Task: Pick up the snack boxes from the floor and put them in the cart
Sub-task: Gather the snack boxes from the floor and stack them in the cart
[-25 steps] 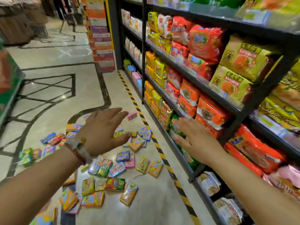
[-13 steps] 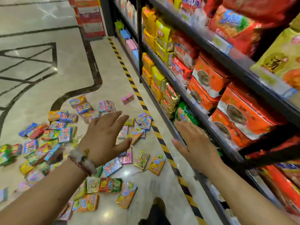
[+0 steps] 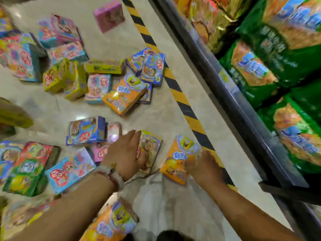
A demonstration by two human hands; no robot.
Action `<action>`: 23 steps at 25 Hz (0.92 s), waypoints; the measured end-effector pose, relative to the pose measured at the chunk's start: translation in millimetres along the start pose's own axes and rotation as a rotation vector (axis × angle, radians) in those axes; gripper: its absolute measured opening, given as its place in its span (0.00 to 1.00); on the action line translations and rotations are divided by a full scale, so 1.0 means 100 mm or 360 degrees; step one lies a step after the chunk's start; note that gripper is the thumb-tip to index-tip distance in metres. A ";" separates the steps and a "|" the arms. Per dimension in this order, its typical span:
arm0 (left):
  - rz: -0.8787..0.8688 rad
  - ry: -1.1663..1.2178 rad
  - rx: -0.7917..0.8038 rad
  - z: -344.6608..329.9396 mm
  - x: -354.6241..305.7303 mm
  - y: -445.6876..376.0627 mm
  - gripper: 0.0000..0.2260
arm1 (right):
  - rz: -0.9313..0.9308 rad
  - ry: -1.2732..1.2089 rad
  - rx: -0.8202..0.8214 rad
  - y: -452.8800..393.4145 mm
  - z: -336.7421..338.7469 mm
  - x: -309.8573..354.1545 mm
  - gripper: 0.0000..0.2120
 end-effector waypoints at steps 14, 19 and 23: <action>0.0888 0.0708 0.0539 -1.35 0.56 -0.41 0.41 | -0.0315 -0.0796 0.0037 -0.73 -0.77 -0.29 0.42; 0.1245 0.1629 0.0222 -0.55 0.57 -0.04 0.20 | -0.0458 -0.1701 0.0311 -0.18 -0.29 0.15 0.19; 0.1331 0.1866 0.0174 0.65 0.23 0.44 0.18 | -0.0337 -0.1716 0.0402 0.61 0.75 0.77 0.13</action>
Point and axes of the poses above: each hand's wrist, its own y-axis away from the middle knuckle, its own z-axis out of the back of the hand, x = y × z, the point moved 8 cm from there along -y, towards the middle knuckle
